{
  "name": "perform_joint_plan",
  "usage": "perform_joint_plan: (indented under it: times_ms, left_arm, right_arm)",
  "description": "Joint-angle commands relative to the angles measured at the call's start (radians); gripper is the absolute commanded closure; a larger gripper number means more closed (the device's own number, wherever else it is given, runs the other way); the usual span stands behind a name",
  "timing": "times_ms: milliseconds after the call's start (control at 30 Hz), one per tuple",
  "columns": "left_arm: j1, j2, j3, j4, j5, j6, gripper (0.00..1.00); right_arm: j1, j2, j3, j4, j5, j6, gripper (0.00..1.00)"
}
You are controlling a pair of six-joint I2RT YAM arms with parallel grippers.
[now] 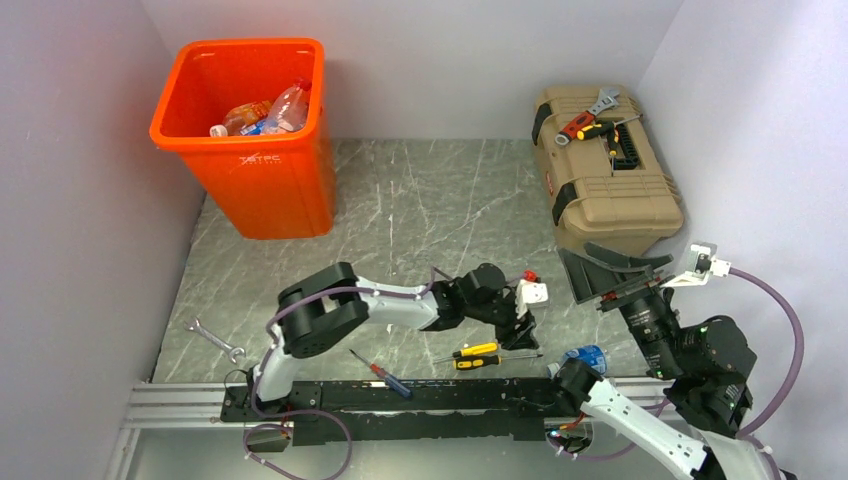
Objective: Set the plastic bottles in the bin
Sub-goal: Pick up the plastic bottle from the corner of the board.
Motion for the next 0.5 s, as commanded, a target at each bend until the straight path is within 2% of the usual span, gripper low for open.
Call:
perform_joint_plan:
  times_ms: [0, 233, 467]
  left_arm:
    - [-0.016, 0.089, 0.096, 0.101, -0.056, 0.016, 0.43]
    - [-0.047, 0.196, 0.157, 0.126, -0.061, -0.025, 0.38]
    - [-0.073, 0.173, 0.126, 0.158, -0.084, -0.047, 0.28]
  right_arm:
    - [0.0, -0.024, -0.002, 0.036, -0.037, -0.023, 0.0]
    - [0.0, -0.022, -0.009, 0.01, -0.031, -0.009, 0.0]
    - [0.0, -0.031, -0.028, 0.006, -0.028, 0.007, 0.0]
